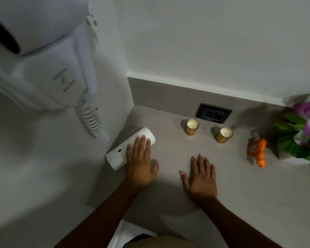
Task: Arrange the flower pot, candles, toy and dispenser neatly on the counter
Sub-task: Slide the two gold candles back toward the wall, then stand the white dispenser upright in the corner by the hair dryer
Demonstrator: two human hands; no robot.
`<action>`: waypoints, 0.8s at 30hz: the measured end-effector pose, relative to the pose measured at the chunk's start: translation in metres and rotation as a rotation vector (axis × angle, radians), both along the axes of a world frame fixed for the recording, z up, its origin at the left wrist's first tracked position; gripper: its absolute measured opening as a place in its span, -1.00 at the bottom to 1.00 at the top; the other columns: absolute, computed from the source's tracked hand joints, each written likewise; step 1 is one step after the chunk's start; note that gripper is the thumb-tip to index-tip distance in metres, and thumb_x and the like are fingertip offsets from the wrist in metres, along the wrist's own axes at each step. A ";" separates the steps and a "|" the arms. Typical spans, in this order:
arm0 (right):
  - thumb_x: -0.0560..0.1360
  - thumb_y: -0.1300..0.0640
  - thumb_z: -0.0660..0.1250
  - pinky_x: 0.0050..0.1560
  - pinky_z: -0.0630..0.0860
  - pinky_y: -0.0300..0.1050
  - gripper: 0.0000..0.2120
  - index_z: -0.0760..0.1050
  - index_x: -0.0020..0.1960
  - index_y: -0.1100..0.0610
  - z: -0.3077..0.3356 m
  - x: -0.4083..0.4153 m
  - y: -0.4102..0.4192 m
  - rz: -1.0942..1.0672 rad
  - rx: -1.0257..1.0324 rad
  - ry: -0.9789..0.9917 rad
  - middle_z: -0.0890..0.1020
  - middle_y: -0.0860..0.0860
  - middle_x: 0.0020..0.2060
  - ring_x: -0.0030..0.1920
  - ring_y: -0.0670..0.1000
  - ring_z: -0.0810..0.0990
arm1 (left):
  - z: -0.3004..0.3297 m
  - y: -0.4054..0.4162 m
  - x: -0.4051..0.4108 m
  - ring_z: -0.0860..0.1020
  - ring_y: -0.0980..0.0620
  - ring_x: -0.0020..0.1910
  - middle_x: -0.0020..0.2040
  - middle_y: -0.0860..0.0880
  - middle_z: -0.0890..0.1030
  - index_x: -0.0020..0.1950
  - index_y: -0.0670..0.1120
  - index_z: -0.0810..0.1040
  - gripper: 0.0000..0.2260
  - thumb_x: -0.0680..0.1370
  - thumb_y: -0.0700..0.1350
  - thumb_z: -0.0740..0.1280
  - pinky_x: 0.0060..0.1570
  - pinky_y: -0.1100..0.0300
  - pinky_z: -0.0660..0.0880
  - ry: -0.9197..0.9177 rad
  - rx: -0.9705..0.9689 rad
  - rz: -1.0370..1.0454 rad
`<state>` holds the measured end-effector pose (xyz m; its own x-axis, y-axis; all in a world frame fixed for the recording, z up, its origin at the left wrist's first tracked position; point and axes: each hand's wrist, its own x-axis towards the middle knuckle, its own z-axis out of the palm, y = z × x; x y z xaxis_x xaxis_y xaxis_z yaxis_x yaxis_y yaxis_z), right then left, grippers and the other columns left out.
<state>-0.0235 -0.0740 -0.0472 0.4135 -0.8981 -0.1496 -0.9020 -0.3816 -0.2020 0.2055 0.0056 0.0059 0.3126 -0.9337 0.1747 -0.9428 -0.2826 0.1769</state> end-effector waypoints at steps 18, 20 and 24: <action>0.57 -0.42 -0.16 0.57 -0.14 0.16 -0.21 0.05 0.61 0.06 -0.001 -0.005 0.001 0.006 -0.039 -0.042 0.09 0.13 0.61 0.60 0.17 -0.04 | 0.048 0.020 -0.006 0.48 -0.22 0.23 0.39 -0.14 0.45 0.42 -0.06 0.36 -0.39 0.43 0.02 0.48 0.02 -0.10 0.59 0.166 -0.002 0.318; 0.57 -0.42 -0.15 0.57 -0.14 0.16 -0.22 0.06 0.61 0.06 -0.001 -0.006 0.001 0.007 -0.043 -0.051 0.10 0.13 0.61 0.60 0.17 -0.03 | 0.067 0.000 -0.003 0.51 -0.22 0.18 0.31 -0.14 0.52 0.36 -0.06 0.43 -0.47 0.44 -0.01 0.49 -0.06 -0.09 0.59 0.126 -0.092 0.280; 0.57 -0.41 -0.14 0.57 -0.12 0.16 -0.22 0.08 0.60 0.07 0.000 -0.005 0.001 0.005 -0.053 -0.053 0.12 0.13 0.60 0.60 0.18 -0.02 | 0.099 -0.057 0.022 0.51 -0.26 0.19 0.31 -0.14 0.53 0.40 -0.10 0.42 -0.49 0.49 -0.06 0.47 -0.02 -0.11 0.57 0.049 -0.141 0.202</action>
<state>-0.0283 -0.0730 -0.0473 0.4237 -0.9023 -0.0797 -0.8888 -0.3973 -0.2283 0.2277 -0.0515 0.1052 0.5021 -0.8186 0.2788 -0.8588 -0.4340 0.2721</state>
